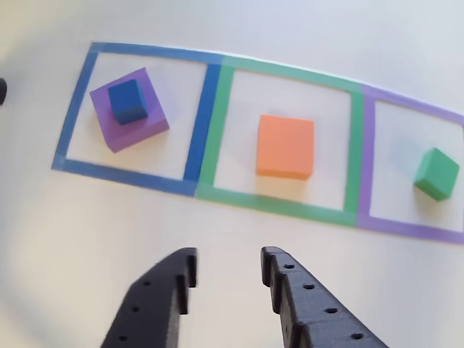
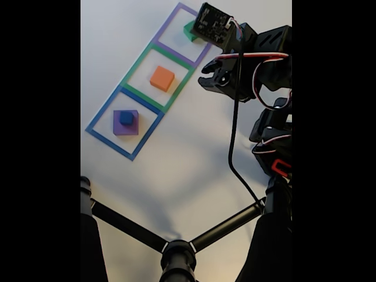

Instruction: Tower of hanoi

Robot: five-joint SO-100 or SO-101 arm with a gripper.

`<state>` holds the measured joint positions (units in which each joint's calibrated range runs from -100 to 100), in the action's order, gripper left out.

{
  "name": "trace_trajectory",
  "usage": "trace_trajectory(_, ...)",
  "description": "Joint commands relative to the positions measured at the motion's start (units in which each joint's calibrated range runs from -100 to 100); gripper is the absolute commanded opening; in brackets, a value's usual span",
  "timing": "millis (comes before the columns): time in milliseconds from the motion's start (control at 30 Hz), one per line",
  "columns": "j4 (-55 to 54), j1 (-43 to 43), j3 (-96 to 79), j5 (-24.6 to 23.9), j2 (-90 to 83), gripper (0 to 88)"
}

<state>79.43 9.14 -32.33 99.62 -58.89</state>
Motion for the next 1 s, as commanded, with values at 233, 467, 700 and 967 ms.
trace_trajectory(233,-56.6,2.2,-42.7,0.4,-4.0,26.1)
trace_trajectory(467,-70.3,4.9,-51.2,0.4,-2.0,32.2)
trace_trajectory(700,-86.3,5.8,-57.6,0.4,5.4,33.2)
trace_trajectory(967,-99.1,5.8,-58.4,0.4,17.3,33.9)
